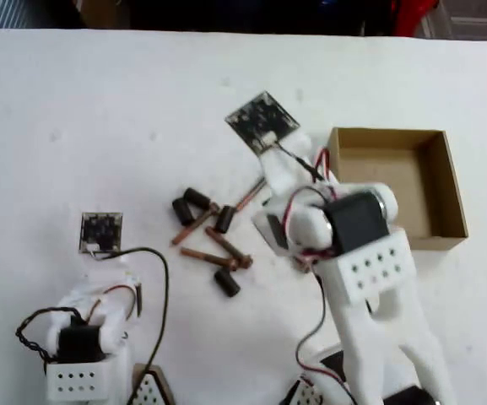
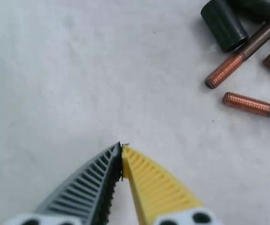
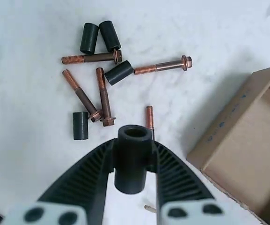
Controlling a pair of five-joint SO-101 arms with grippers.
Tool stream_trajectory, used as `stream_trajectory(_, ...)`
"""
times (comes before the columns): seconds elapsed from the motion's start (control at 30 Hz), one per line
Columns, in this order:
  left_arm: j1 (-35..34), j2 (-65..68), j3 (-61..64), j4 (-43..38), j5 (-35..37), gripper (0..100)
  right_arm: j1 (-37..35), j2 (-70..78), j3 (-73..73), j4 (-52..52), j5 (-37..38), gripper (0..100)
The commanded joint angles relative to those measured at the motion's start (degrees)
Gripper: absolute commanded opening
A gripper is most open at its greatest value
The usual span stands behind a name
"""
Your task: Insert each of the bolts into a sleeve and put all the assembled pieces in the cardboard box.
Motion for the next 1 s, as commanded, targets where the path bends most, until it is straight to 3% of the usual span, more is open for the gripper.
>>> stream_trajectory(0.0,-0.22,-0.48,-0.18,0.35,0.62,2,0.66,-7.16,3.60,-0.75,0.62,1.6)
stream_trajectory(0.37,-0.22,-0.48,-0.18,0.35,0.53,3,0.84,-28.35,18.20,-6.02,0.62,1.6)
stream_trajectory(0.97,-0.13,-0.48,-0.18,0.35,0.44,3,0.84,-41.89,35.78,-16.84,0.79,1.7)
